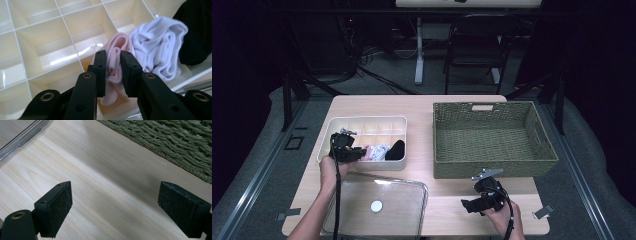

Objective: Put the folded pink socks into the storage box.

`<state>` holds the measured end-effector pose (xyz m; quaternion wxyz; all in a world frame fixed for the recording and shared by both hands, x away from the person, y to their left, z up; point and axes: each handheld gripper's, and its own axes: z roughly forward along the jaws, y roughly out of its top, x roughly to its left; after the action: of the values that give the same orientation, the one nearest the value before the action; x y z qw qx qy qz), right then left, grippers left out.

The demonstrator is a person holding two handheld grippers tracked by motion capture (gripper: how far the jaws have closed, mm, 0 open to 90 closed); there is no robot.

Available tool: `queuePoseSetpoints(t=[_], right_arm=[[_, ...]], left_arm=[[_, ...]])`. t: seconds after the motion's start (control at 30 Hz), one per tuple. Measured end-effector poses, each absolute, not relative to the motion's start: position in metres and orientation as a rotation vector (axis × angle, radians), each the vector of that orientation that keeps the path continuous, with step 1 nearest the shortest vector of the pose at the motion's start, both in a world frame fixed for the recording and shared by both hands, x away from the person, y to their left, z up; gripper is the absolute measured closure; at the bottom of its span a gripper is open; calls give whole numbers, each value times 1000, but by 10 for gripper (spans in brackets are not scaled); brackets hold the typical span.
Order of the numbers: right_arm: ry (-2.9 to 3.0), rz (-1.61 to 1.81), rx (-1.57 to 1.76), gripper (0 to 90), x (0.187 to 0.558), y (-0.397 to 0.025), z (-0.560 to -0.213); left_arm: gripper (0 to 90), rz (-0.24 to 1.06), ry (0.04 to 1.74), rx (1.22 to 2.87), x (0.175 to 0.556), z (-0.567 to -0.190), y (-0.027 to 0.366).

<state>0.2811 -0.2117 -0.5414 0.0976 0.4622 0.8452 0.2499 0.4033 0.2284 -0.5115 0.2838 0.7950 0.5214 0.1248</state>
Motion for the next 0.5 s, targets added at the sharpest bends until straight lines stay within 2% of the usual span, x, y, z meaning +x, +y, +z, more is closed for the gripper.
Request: queuePoseSetpoints(t=[0.23,0.5], right_arm=[[2501,754,1375,117,281,-210,-541],[2517,748,1356,117,280,-210,-539]], left_arm=[[756,351,1399,2176,405,-521,222],[739,364,1405,2149,406,-523,222]])
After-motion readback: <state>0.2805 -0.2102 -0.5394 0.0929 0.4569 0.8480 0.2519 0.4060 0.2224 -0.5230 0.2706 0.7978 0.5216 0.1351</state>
